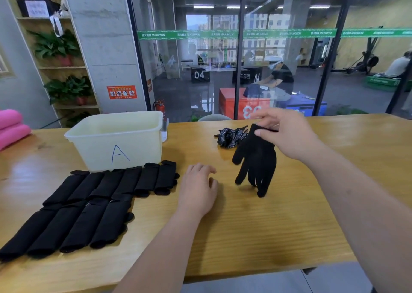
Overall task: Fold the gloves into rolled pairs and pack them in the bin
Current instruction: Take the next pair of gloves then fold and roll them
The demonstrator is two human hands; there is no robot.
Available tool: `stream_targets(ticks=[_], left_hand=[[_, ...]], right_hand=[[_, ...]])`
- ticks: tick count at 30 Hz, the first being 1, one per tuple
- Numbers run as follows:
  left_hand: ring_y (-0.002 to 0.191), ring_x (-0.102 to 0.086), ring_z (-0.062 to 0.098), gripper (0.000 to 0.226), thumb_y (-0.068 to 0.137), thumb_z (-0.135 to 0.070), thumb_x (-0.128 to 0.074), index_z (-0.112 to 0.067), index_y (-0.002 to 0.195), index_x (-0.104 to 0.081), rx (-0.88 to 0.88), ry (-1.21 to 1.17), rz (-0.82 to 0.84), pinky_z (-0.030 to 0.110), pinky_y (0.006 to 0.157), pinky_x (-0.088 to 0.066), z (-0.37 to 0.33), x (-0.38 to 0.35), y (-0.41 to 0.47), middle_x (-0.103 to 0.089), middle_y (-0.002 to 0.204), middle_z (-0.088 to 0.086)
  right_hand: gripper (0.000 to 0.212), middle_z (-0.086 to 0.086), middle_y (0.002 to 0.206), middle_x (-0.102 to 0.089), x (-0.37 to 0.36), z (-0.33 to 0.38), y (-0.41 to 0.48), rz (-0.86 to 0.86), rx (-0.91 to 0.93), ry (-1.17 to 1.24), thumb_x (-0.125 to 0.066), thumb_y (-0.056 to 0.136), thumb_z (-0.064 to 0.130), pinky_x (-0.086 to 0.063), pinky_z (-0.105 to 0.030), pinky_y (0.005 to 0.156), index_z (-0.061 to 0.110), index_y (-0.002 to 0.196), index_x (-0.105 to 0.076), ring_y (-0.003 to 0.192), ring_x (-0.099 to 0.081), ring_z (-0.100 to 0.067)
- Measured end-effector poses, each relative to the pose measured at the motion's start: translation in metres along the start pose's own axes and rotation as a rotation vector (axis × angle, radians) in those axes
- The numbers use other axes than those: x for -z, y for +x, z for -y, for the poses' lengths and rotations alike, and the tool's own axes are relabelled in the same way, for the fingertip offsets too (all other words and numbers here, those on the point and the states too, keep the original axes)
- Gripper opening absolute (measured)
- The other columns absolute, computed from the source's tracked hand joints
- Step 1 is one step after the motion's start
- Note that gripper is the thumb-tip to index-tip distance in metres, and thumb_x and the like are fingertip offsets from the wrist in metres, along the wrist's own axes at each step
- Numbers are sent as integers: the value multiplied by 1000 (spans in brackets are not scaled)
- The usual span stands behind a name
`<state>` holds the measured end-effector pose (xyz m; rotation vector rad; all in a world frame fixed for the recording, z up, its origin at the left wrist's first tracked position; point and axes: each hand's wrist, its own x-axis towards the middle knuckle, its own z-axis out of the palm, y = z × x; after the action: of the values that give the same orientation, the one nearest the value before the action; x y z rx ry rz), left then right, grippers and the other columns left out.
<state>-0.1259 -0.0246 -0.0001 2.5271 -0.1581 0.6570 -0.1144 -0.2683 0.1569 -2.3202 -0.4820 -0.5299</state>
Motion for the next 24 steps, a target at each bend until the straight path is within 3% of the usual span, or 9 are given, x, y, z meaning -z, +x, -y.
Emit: stream_targets(ticks=[3, 5, 8, 10, 11, 14, 16, 19, 24], left_hand=[[122, -47, 13, 27, 99, -26, -56, -28, 122, -70, -8, -7, -2, 33, 98, -47, 0, -1, 1, -63, 123, -12], [122, -47, 12, 27, 99, -26, -56, -28, 122, -70, -8, 2, 3, 33, 96, -47, 0, -2, 1, -63, 123, -12], [119, -48, 14, 26, 99, -25, -57, -27, 121, -71, -13, 28, -6, 33, 95, -46, 1, -2, 1, -63, 121, -10], [120, -48, 15, 26, 99, -25, -57, -27, 122, -70, -17, 46, -1, 33, 96, -45, 0, -2, 0, -63, 121, -9], [120, -47, 15, 27, 99, -26, -57, -27, 122, -70, -19, 51, 4, 33, 97, -45, 0, -2, 0, -62, 121, -9], [120, -48, 15, 27, 99, -26, -56, -26, 122, -71, -33, 63, 7, 34, 95, -46, -1, -2, 0, -63, 122, -8], [122, -48, 15, 28, 99, -26, -56, -26, 123, -71, -38, 71, 18, 34, 95, -47, -1, -2, 0, -63, 124, -8], [125, -46, 16, 28, 100, -27, -55, -25, 124, -70, -42, 83, 44, 33, 99, -45, -1, -3, 0, -62, 127, -7], [125, -45, 17, 29, 100, -28, -53, -26, 124, -70, -69, 102, 70, 36, 99, -46, -1, -7, 1, -61, 125, -8]], right_hand=[[39, 23, 100, -75, 1, 8, -5, -192, 140, 106, -80, 92, 11, -48, -13, 104, 32, 124, -75, 105, -69, 6], [37, 21, 104, -75, -9, 5, -12, -209, 221, 82, -81, 90, 7, -50, -14, 100, 28, 121, -77, 103, -70, 4], [40, 19, 101, -77, -46, -23, -31, 91, 195, -5, -84, 86, 8, -55, -22, 91, 34, 115, -77, 94, -71, 4], [30, 21, 101, -75, -75, -45, -51, 383, 138, -164, -85, 88, 24, -57, -27, 86, 38, 112, -76, 89, -68, 4], [22, 22, 102, -73, -87, -54, -62, 436, 133, -195, -82, 90, 33, -57, -28, 85, 37, 110, -77, 89, -66, 3], [13, 23, 106, -68, -106, -67, -82, 200, 118, -85, -75, 96, 34, -50, -23, 87, 37, 108, -78, 98, -63, 2], [24, 21, 126, -66, -111, -71, -84, 97, 67, -139, -71, 99, 30, -42, -21, 103, 33, 122, -75, 119, -57, -1], [38, 14, 152, -54, -119, -74, -84, 232, -12, -282, -61, 104, 37, -32, -28, 121, 31, 141, -65, 144, -43, -10], [29, 21, 134, -59, -111, -68, -82, 159, -17, -299, -62, 97, 43, -48, -34, 103, 40, 124, -71, 127, -47, -9]])
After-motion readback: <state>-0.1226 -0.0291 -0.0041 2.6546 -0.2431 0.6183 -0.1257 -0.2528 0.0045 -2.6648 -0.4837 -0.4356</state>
